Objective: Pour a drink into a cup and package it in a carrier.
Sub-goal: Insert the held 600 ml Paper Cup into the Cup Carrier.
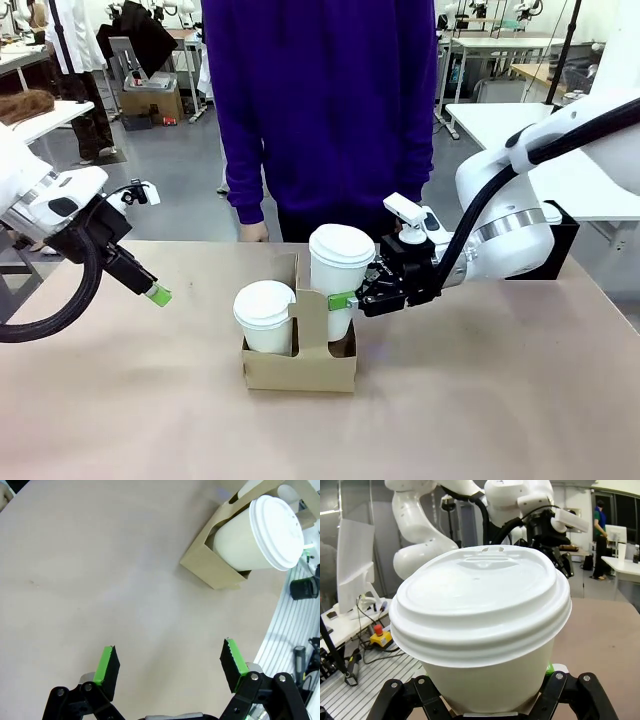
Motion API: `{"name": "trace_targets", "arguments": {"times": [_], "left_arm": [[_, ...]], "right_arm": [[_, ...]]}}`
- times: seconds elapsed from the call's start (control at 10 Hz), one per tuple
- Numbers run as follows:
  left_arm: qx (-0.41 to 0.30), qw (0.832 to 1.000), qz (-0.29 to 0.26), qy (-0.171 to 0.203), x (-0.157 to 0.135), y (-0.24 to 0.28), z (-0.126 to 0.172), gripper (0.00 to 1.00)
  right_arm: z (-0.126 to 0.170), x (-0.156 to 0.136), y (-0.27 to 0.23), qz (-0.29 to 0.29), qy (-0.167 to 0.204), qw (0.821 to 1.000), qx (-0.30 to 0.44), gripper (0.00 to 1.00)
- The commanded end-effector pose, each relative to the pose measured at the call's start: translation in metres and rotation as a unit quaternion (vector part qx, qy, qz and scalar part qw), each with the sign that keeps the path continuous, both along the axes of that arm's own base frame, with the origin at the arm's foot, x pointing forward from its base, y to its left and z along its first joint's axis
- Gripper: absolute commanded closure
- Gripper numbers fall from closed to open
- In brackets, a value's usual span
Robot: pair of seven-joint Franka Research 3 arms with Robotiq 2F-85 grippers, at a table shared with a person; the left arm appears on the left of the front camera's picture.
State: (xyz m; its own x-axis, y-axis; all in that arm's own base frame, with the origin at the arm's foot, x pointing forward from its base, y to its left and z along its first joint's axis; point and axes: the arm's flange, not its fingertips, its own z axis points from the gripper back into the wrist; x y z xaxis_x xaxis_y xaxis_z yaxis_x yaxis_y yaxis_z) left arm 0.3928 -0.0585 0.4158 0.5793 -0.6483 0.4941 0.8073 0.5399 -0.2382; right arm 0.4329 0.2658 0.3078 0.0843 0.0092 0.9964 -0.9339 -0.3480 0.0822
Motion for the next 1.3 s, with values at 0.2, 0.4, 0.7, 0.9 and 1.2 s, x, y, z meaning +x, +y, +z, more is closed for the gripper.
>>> {"name": "trace_targets", "arguments": {"times": [0.2,0.4,0.7,0.9,1.2], "left_arm": [[-0.002,1.0,0.005,-0.004,-0.001,0.001,0.001,0.0],[-0.002,1.0,0.005,-0.004,-0.001,0.001,0.001,0.0],[-0.002,1.0,0.005,-0.004,-0.001,0.001,0.001,0.0],[-0.002,1.0,0.005,-0.004,-0.001,0.001,0.001,0.0],[-0.002,1.0,0.005,-0.004,-0.001,0.001,0.001,0.0]], "right_arm": [[-0.021,0.011,0.007,0.01,-0.003,1.0,0.0,0.2],[-0.034,0.014,0.005,0.021,0.002,1.0,-0.01,0.2],[-0.046,0.017,0.005,0.043,0.0,0.999,-0.026,0.2],[-0.053,0.018,0.006,0.054,-0.003,0.998,-0.034,0.2],[-0.063,0.021,0.005,0.057,-0.007,0.997,-0.045,0.2]]}}
